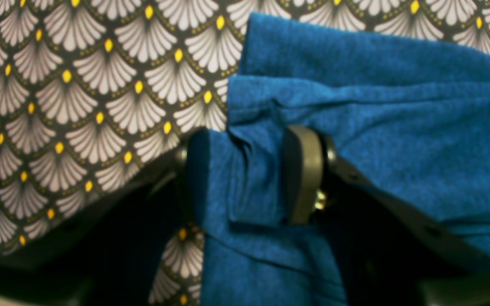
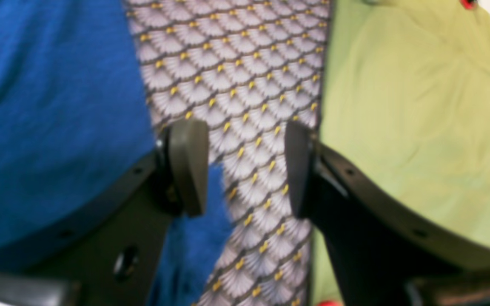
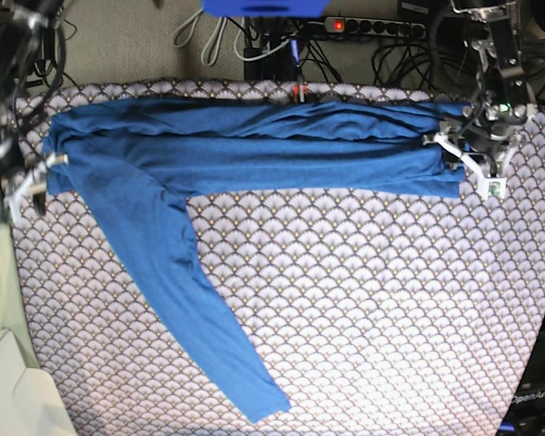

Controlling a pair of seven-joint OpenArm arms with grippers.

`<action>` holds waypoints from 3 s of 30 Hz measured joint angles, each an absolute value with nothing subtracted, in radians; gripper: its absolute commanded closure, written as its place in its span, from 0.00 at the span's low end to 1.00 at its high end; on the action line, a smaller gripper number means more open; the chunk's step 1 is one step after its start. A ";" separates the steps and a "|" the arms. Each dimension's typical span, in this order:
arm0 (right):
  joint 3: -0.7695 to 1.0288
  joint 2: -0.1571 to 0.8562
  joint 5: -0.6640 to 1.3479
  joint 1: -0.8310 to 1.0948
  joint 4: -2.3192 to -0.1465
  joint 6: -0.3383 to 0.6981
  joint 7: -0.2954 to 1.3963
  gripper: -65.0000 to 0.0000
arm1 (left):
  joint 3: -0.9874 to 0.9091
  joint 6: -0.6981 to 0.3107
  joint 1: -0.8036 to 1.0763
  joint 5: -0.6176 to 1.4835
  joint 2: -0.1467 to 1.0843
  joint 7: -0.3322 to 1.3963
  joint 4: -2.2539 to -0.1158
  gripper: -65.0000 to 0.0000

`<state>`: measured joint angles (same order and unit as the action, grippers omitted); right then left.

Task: Fold the T-shirt properly
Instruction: 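Open the right gripper to release the folded edge and raise it, then move the right gripper to the trailing blue sleeve and grasp it, then lift the sleeve with the right gripper and lay it over the strip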

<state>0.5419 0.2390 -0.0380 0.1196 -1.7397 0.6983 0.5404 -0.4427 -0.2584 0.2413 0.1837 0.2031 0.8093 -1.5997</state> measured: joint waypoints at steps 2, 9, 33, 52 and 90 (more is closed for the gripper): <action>0.459 0.263 -0.038 0.054 -1.728 0.702 0.616 0.53 | -0.443 -0.258 0.243 0.184 0.205 0.809 -1.600 0.57; 0.129 0.302 -0.015 -0.236 -1.500 0.706 0.720 0.53 | -0.443 -0.258 0.251 0.183 0.205 0.819 -1.636 0.53; 0.028 0.247 -0.037 -0.720 -0.421 0.609 0.126 0.53 | -0.443 -0.258 0.254 0.176 0.202 0.820 -1.674 0.29; 0.034 0.246 -0.028 -0.633 -0.419 0.607 0.056 0.54 | -0.443 -0.258 0.253 0.176 0.199 0.820 -1.673 0.29; 0.027 0.083 -0.035 -0.067 -1.587 0.701 0.482 1.00 | -0.449 -0.258 0.254 0.183 0.205 0.819 -1.683 0.29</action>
